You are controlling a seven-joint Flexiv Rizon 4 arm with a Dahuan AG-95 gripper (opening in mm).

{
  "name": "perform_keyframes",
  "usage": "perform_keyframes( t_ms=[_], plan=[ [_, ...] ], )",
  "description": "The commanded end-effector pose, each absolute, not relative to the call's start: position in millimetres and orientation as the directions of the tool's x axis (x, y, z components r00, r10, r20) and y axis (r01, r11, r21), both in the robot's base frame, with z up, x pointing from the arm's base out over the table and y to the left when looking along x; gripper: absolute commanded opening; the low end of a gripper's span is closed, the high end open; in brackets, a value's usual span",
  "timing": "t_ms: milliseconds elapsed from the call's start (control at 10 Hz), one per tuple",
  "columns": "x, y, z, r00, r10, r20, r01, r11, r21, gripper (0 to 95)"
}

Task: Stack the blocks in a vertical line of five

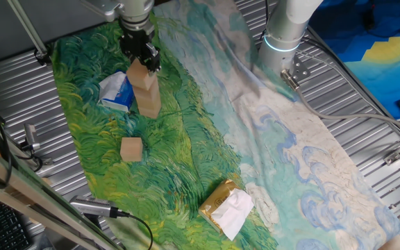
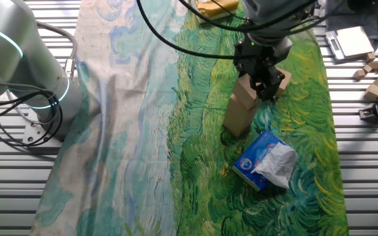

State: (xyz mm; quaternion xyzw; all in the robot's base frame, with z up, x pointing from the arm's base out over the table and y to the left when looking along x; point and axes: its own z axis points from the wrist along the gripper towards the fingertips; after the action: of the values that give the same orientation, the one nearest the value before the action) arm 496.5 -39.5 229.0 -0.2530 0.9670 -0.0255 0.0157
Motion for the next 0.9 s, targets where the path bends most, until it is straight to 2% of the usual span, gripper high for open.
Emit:
perform_keyframes(
  t_ms=[100, 900],
  plan=[
    [494.2, -40.5, 227.5, -0.869, -0.494, -0.022, -0.492, 0.869, -0.058, 0.0],
    [489.9, -40.9, 222.7, -0.843, -0.537, -0.042, -0.533, 0.843, -0.078, 0.0]
  ],
)
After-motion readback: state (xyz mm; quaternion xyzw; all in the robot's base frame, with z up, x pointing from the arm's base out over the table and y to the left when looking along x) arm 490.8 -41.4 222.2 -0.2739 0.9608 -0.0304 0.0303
